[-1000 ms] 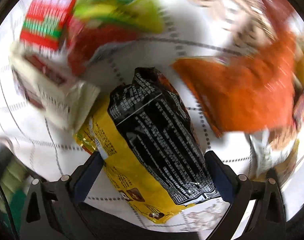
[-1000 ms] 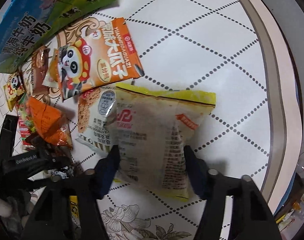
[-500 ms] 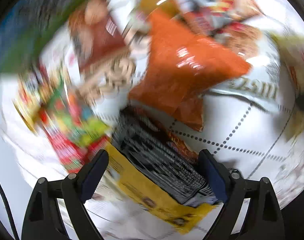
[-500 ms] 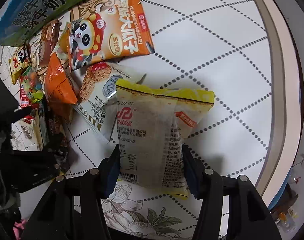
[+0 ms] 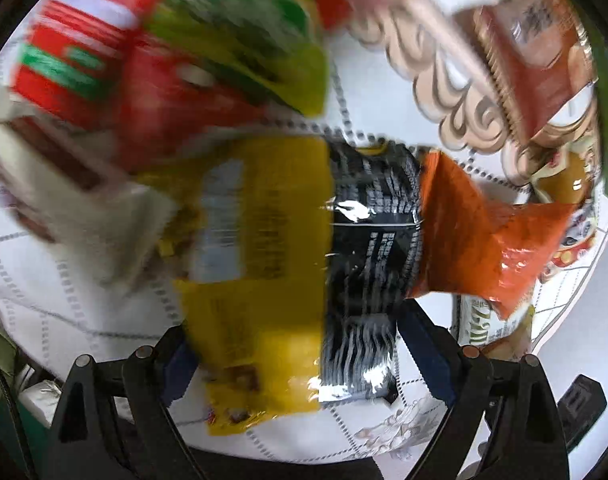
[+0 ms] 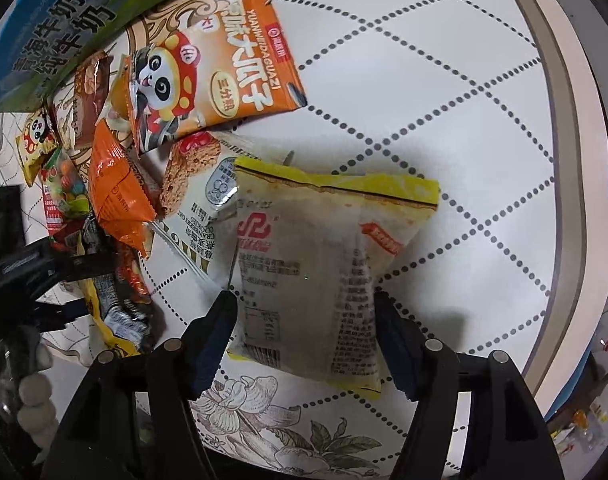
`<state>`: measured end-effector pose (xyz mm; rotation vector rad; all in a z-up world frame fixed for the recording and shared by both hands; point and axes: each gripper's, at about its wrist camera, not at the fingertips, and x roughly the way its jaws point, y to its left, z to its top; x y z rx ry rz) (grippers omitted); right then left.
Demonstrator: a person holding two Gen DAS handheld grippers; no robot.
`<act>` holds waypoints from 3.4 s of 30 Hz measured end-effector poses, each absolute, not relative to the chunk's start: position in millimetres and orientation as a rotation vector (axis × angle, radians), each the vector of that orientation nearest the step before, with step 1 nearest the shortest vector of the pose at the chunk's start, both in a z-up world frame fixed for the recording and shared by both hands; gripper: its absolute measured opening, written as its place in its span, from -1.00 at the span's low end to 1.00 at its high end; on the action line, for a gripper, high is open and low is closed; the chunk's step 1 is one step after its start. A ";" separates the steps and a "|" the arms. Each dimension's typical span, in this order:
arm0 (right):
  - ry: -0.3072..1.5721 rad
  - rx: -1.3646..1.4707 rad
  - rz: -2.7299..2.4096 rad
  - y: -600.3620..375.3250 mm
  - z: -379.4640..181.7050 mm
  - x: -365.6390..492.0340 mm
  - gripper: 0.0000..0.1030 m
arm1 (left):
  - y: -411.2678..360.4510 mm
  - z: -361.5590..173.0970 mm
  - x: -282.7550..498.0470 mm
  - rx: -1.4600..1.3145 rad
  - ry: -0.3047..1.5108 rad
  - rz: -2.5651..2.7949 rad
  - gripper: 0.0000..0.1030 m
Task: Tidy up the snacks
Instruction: 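Lift both held packs and carry them over the cardboard box, then lower both packs into the box and open both grippers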
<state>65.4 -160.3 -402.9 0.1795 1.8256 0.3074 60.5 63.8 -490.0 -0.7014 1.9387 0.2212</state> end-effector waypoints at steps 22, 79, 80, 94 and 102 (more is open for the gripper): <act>1.837 0.143 0.367 -151.4 -401.8 51.6 0.15 | 168.8 -572.2 -0.7 -0.130 1.827 0.108 0.78; 1.452 0.126 0.341 17.4 -299.9 352.9 -0.09 | 657.4 -534.7 56.5 -0.327 1.583 -0.093 0.50; 1.458 0.118 0.345 19.1 -306.0 355.3 -0.09 | 670.2 -543.7 51.2 -0.315 1.592 -0.084 0.50; 1.538 0.055 0.367 25.6 -353.5 383.6 0.84 | 780.5 -615.6 8.7 -0.227 1.577 -0.014 0.84; 1.523 0.066 0.304 9.4 -332.2 371.7 0.84 | 847.7 -602.0 -66.9 -0.142 1.473 0.025 0.84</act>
